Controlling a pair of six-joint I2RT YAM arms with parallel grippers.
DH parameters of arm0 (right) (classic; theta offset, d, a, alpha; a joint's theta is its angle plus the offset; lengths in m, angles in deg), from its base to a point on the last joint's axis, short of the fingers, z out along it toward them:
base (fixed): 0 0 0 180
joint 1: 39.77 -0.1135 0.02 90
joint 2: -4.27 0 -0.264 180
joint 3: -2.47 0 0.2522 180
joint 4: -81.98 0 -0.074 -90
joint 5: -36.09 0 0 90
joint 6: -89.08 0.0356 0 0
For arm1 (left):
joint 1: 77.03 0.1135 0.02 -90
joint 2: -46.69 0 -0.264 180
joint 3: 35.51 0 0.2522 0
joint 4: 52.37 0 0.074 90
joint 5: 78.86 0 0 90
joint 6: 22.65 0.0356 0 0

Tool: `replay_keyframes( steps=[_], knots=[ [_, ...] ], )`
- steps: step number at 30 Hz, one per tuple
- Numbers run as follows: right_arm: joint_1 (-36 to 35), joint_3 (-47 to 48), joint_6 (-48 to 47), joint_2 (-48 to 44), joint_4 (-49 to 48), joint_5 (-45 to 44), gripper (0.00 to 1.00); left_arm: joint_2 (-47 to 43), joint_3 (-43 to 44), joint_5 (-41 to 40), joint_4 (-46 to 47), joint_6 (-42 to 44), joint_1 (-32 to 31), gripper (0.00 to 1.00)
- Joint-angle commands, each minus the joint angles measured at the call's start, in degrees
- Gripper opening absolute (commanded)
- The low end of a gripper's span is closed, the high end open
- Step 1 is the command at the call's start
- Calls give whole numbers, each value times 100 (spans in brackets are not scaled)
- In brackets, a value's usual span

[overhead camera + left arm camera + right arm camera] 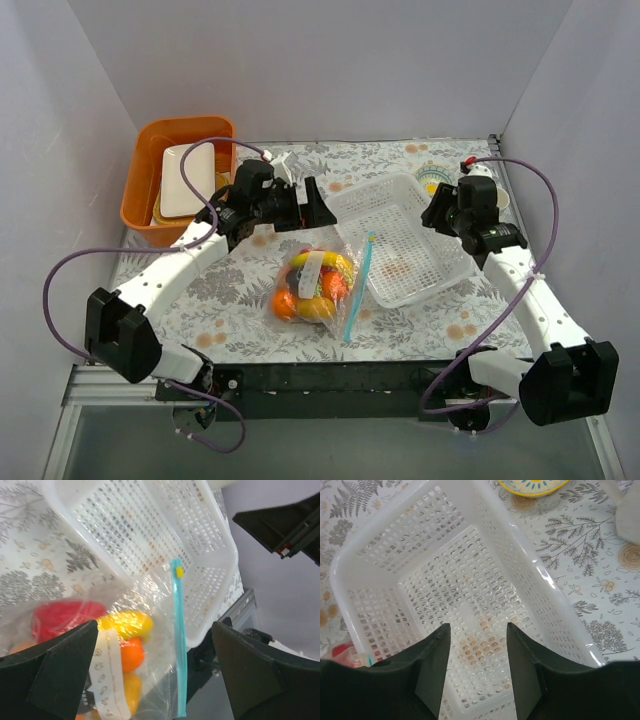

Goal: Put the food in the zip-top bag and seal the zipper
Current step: Reset both arms

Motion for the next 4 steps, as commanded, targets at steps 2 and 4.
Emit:
replay_keyframes(
  steps=[2,4],
  knots=[
    [334,357,-799,300,-38,421,57,109,424,-239,71,336,546,98],
    [387,322,-905,310,-134,308,58,39,441,-344,239,441,756,98]
  ],
)
